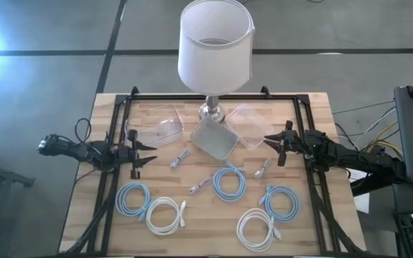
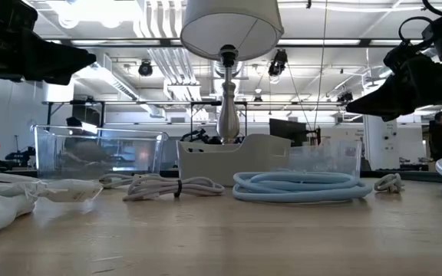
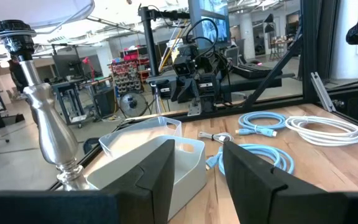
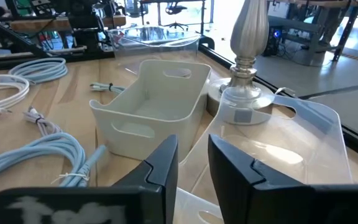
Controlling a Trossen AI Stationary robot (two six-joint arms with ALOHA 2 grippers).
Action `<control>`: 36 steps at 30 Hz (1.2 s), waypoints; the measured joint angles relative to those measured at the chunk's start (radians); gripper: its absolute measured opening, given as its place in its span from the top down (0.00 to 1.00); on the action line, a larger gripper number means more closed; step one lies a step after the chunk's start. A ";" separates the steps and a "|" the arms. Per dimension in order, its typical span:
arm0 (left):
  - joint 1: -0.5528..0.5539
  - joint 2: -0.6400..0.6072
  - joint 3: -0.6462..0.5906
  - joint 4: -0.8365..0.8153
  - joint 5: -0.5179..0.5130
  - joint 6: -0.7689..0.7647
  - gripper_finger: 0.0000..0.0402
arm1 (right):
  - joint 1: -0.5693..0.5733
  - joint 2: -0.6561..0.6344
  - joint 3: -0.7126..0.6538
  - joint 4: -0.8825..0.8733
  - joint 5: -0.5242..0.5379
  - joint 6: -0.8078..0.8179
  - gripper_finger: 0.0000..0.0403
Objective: Pick & Place USB Port
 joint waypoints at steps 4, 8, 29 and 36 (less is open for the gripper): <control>0.000 0.000 0.000 0.000 0.000 0.000 0.65 | 0.000 0.000 0.000 0.000 0.000 0.001 0.80; 0.000 0.000 0.000 0.000 0.000 0.000 0.65 | 0.000 0.000 0.000 0.000 0.000 0.001 0.82; 0.000 0.000 0.000 0.000 0.000 0.000 0.65 | 0.000 0.000 0.000 0.000 0.000 0.000 0.79; 0.000 0.000 0.000 0.000 0.000 0.000 0.65 | 0.000 0.000 0.000 0.000 0.000 0.001 0.83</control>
